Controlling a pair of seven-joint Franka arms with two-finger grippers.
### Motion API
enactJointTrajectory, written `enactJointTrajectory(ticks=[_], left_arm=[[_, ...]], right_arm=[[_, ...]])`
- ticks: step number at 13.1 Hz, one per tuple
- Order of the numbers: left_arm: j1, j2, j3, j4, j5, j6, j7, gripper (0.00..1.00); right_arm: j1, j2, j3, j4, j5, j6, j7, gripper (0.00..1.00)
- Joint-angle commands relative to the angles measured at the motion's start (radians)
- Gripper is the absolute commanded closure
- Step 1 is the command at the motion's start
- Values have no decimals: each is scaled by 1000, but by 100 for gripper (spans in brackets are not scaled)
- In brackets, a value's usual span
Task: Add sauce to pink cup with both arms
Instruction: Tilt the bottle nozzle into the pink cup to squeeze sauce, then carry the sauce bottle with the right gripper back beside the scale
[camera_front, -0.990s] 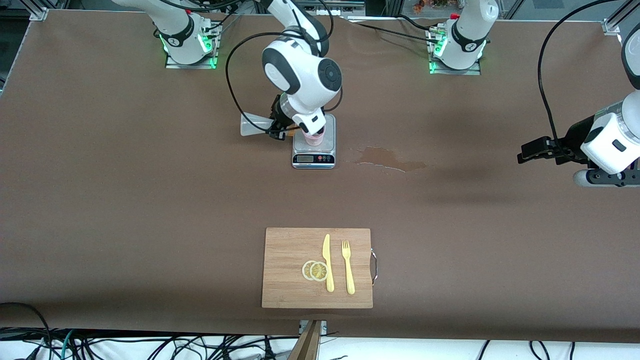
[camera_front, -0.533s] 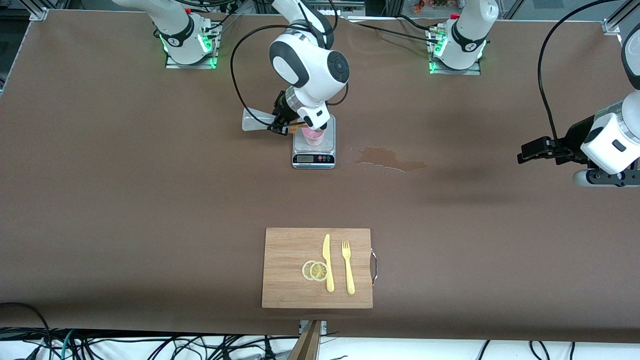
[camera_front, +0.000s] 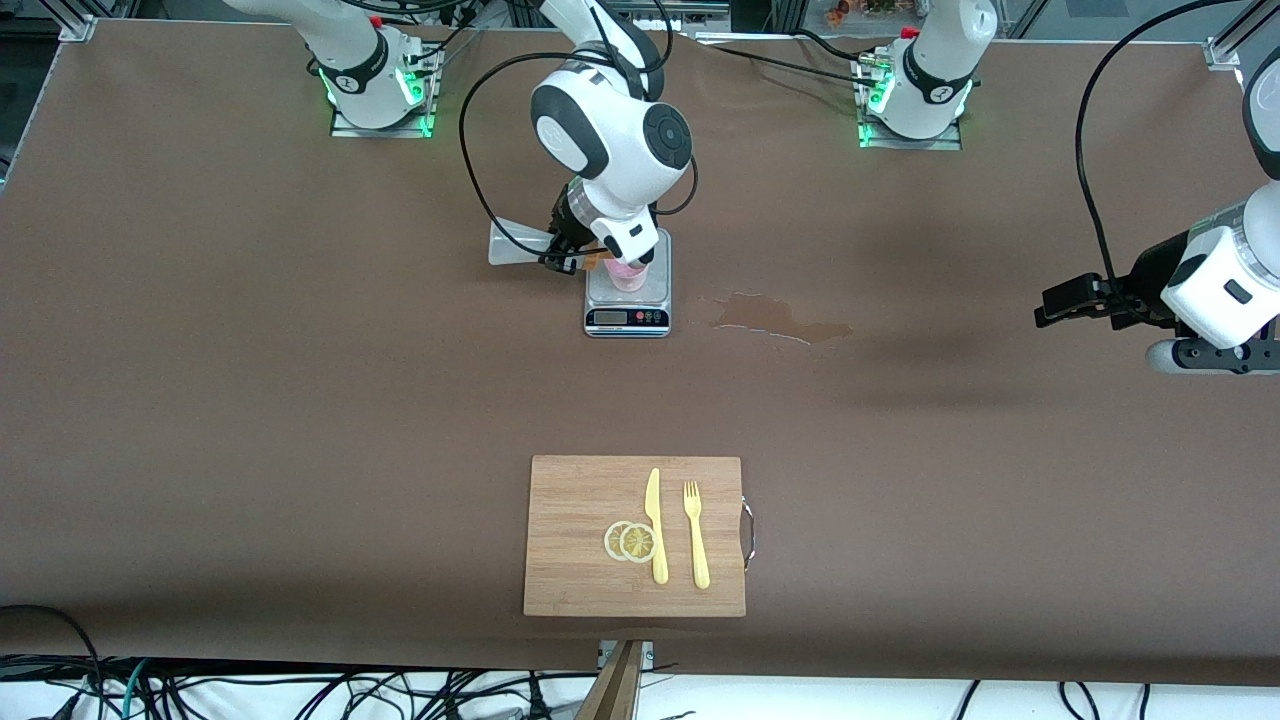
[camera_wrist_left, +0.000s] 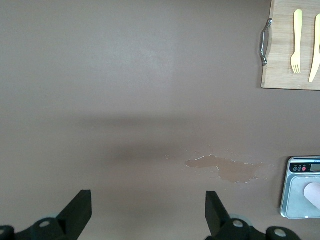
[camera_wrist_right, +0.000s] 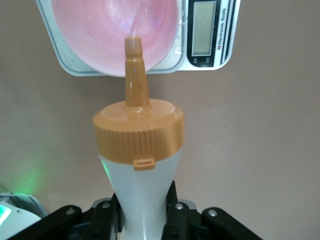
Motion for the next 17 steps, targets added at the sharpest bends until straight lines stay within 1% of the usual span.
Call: enactJointTrajectory(ticks=[1,3,4,6,8,9,12,17], left_arm=[[-1,15,3,36,0,-23,21,0],[-1,15,3,36,0,-23,20,0],[-2,15,4,36,0,-23,20,0],[-1,17,3,36,0,-23,21,0],[-1,17,4,36,0,-23,21,0],[-1,17,3,36,0,-23,21,0],[-2,17,4,36,0,-23,21,0],[-1,17,3,36,0,-23,21,0]], right_arm=[[-22,-54,-3,-33,43,29,-47,75],[-48,-95,-4,-95,66,95,-73,75],[-62,-129,-7,-143,115,142,-93,75],[-77,-181,-18,-216,146,228,-130,75],[-85,-198,-42,-226,210,259,-191,75],[-87,-201,-67,-226,261,273,-239,75],[-87,-216,-168,-226,425,282,-412,75],[-94,-210,-377,-226,733,247,-812,75]])
